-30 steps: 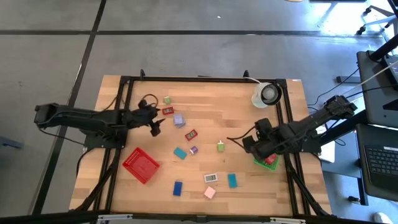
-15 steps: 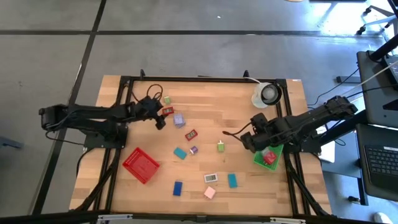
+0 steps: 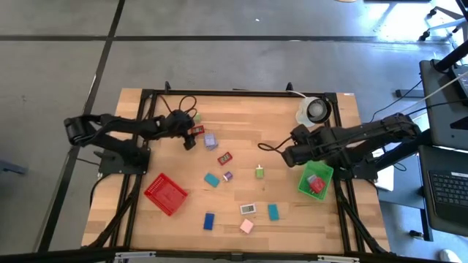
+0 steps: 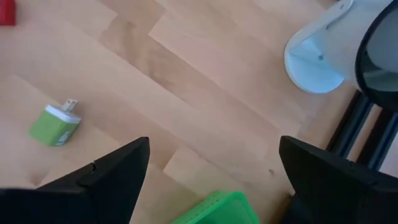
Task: Pick & Place Office items
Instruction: Put the top red digital clock into the red bin, then put the top green power adapter into the green bin
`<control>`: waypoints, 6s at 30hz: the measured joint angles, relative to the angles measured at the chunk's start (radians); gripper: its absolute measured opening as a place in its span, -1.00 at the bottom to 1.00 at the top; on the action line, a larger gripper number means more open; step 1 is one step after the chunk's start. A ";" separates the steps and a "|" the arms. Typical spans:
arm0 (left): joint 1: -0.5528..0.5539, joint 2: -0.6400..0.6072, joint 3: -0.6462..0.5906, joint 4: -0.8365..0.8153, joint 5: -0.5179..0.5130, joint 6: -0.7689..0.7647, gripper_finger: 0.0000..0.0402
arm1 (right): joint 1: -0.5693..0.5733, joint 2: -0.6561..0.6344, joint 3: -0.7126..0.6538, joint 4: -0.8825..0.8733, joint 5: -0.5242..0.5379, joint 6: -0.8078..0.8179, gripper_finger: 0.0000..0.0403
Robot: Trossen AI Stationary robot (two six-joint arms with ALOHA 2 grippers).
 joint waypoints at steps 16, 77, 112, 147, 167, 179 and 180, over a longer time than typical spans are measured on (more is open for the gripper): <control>0.018 0.145 0.003 0.116 0.082 -0.055 0.00 | -0.033 0.000 0.000 0.009 0.000 -0.028 0.80; -0.961 -0.308 0.052 0.486 -0.455 -0.738 -0.25 | -0.076 0.000 0.000 0.311 0.235 -0.204 0.80; -1.267 0.096 0.517 -1.049 -0.011 -1.838 -0.14 | -0.067 0.000 0.000 0.315 0.112 -0.371 0.80; -0.515 -0.156 0.517 -1.067 -0.365 -1.205 0.19 | -0.203 0.000 0.000 0.434 0.111 -0.494 0.80; -0.007 0.219 0.517 -0.592 -0.243 -0.975 0.19 | -0.386 0.000 0.000 0.633 0.100 -0.496 0.80; 0.032 0.364 0.517 -0.555 -0.211 -0.998 0.19 | -0.453 0.000 0.000 0.633 0.100 -0.657 0.80; 0.032 0.370 0.517 -0.550 -0.213 -1.004 0.19 | -0.460 0.000 0.000 0.633 0.100 -0.674 0.80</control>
